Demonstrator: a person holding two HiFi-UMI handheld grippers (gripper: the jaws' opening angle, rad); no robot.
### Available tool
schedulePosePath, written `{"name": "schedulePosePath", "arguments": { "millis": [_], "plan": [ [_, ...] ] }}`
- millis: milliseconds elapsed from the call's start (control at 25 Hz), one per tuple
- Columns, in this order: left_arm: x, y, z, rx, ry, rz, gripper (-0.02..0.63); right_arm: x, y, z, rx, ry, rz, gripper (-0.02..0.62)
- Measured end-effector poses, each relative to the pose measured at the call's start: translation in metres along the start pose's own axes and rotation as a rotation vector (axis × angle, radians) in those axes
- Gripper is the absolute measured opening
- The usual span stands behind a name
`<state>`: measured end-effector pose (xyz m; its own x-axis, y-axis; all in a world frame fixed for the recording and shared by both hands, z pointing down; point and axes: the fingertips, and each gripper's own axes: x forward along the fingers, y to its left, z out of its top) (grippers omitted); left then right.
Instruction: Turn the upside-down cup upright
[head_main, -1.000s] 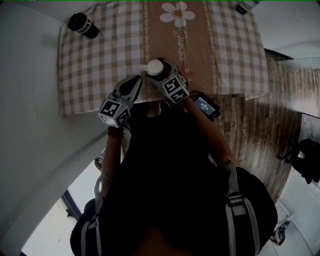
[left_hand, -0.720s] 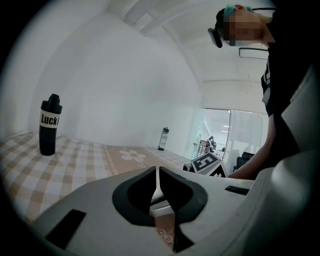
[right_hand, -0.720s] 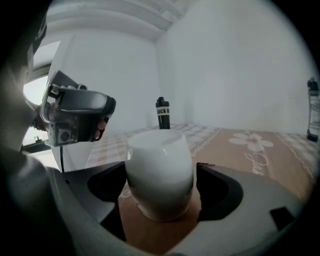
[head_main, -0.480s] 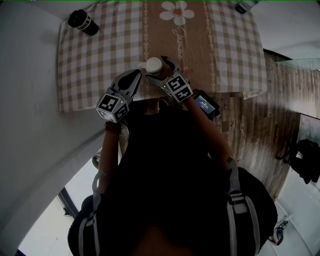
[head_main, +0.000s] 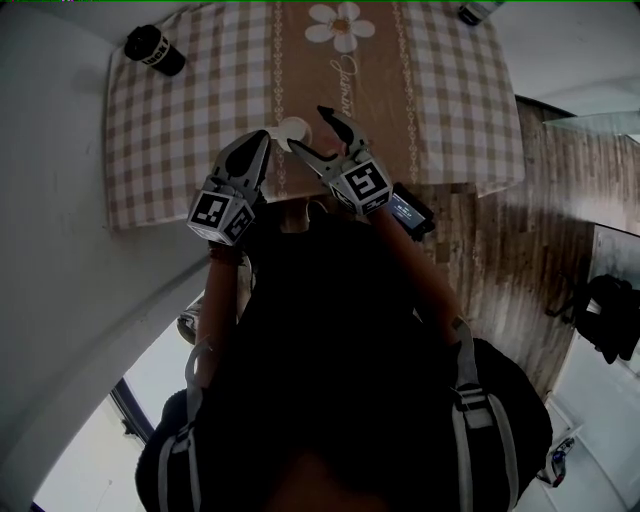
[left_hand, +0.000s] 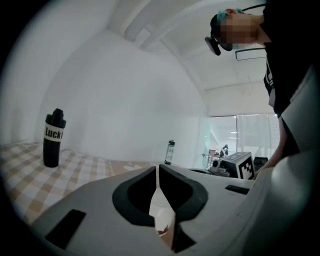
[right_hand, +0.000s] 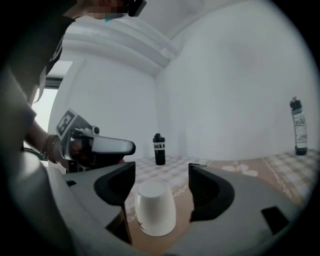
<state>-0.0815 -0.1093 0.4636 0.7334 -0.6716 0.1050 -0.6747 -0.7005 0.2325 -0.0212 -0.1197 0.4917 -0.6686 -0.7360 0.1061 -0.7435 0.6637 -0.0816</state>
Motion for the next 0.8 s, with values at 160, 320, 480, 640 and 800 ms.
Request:
{"name": "schedulePosePath", "arguments": {
  "millis": [160,320,480,640,800],
  "plan": [
    [0.000,0.010,0.011,0.052,-0.071,0.122,0.009,-0.008,0.004,0.013,-0.030,-0.067,0.019,0.263],
    [-0.002,0.010,0.015,0.097,-0.093,0.207,0.008,-0.013,0.010,0.034,-0.028,-0.119,0.039,0.225],
    [-0.003,0.006,0.017,0.138,-0.103,0.255,-0.009,-0.019,0.015,0.052,0.000,-0.149,0.045,0.225],
    [-0.001,-0.002,0.017,0.168,-0.114,0.256,-0.010,-0.023,0.017,0.065,0.017,-0.196,0.046,0.135],
    [0.000,-0.011,0.017,0.194,-0.111,0.247,-0.011,-0.024,0.016,0.064,-0.019,-0.189,0.023,0.130]
  ]
}}
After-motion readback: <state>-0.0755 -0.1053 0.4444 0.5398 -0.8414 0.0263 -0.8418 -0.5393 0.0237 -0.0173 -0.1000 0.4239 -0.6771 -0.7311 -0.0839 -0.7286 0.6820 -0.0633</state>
